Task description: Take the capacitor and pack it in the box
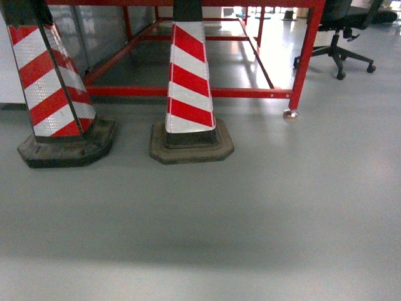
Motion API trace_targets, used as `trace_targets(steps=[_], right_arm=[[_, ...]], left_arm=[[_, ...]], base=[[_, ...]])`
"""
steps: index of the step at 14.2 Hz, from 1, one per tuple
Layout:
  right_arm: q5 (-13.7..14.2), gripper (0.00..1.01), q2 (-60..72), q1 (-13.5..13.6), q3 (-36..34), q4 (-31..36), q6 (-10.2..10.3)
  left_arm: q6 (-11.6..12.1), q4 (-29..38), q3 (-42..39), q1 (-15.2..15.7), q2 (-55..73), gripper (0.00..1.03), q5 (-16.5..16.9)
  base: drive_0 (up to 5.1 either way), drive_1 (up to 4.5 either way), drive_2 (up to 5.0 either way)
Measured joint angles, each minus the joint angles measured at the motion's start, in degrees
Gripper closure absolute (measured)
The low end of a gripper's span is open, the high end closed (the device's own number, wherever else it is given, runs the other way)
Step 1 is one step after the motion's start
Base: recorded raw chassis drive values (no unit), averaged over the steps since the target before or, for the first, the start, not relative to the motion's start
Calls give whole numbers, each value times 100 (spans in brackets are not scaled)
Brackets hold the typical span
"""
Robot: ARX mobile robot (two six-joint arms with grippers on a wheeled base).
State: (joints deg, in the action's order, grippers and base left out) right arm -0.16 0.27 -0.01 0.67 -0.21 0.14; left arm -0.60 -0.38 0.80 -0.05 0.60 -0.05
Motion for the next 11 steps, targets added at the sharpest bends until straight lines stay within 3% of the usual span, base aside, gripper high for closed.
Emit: trace_targets(steps=[1,11], right_arm=[[0,3,0,0,0,-7,0],[13,3,0,0,0,-20,0]], left_arm=[[0,0,0,0,0,59,-4],[0,-2,0,0,0,59,2]], base=[[0,0,0],[-4,398,-406]])
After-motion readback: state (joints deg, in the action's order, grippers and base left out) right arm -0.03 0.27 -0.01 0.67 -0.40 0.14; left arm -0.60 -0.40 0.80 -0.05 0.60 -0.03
